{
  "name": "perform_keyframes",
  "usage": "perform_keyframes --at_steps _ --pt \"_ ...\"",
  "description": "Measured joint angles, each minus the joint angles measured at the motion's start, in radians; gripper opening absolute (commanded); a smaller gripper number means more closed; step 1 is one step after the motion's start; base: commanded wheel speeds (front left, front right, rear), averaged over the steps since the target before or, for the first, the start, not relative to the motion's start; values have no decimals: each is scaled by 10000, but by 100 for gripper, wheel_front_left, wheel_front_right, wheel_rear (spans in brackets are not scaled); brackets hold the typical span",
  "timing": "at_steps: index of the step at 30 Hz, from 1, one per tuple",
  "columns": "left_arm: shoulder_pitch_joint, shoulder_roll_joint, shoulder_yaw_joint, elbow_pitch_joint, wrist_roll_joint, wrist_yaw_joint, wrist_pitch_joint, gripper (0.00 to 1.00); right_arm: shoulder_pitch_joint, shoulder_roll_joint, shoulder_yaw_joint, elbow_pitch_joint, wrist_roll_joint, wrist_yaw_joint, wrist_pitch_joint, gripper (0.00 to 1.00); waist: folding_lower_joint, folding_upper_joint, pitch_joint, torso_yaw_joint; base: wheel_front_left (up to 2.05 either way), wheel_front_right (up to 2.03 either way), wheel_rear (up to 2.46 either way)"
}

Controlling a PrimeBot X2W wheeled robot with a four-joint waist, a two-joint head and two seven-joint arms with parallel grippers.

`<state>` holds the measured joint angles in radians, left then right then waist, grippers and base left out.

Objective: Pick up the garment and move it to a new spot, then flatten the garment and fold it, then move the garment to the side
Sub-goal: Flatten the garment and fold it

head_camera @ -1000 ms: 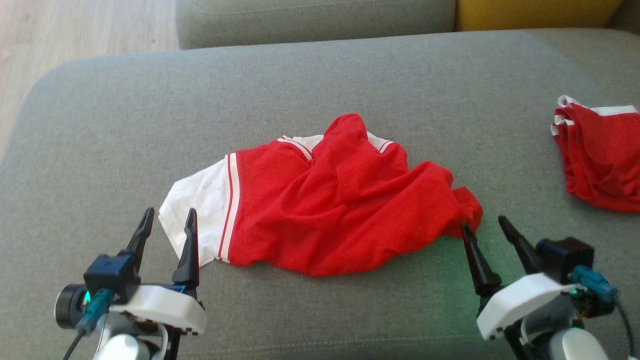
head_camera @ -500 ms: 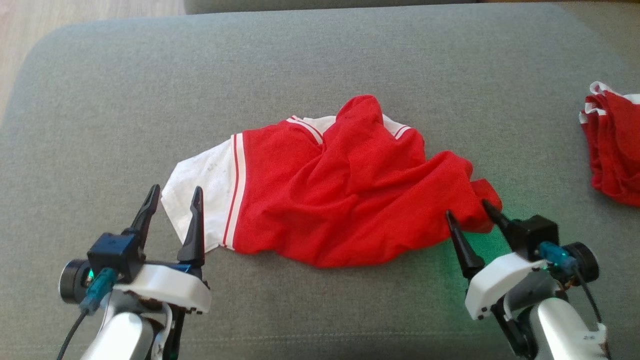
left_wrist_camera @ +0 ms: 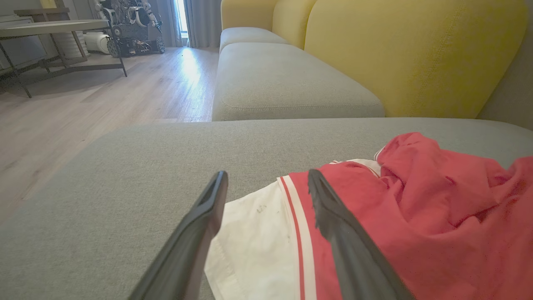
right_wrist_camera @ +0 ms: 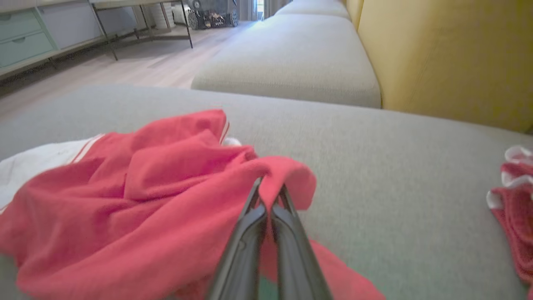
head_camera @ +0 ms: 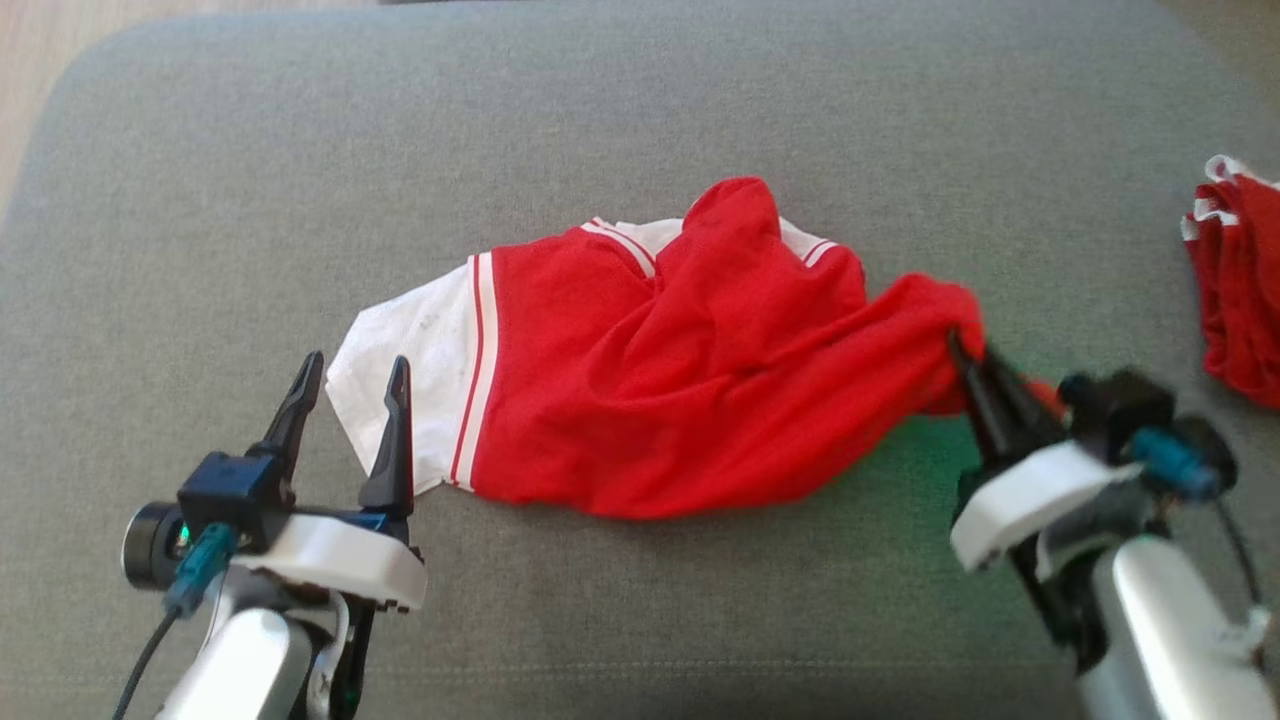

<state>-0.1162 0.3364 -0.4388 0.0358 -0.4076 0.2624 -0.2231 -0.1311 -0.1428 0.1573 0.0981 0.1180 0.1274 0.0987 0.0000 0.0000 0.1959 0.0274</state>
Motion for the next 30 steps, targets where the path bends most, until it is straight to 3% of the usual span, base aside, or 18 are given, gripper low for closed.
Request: perform_keyframes --at_steps 8,16,24,29,30 --pt "-596 -138 -100 15 21 -174 -71 100 -1935 -512 -115 -247 428 0 399 0 0 0 507 287 0 0 0" --pt "-1234 -453 -307 244 121 -399 -165 100 -3874 -1185 -153 918 947 0 577 0 0 0 1095 873 0 0 0" --pt "-1757 -982 -395 612 240 -688 -253 100 -5999 -1724 213 3254 1469 0 610 0 0 0 1762 1628 0 0 0" --pt "-2014 -1269 -424 727 395 -796 -263 100 -6893 -1860 512 4964 1674 0 77 0 1 0 2128 1963 0 0 0" --pt "-2052 -1304 -416 732 439 -872 -263 100 -7012 -1843 583 5269 1768 0 -65 9 0 0 2173 2005 0 0 0"
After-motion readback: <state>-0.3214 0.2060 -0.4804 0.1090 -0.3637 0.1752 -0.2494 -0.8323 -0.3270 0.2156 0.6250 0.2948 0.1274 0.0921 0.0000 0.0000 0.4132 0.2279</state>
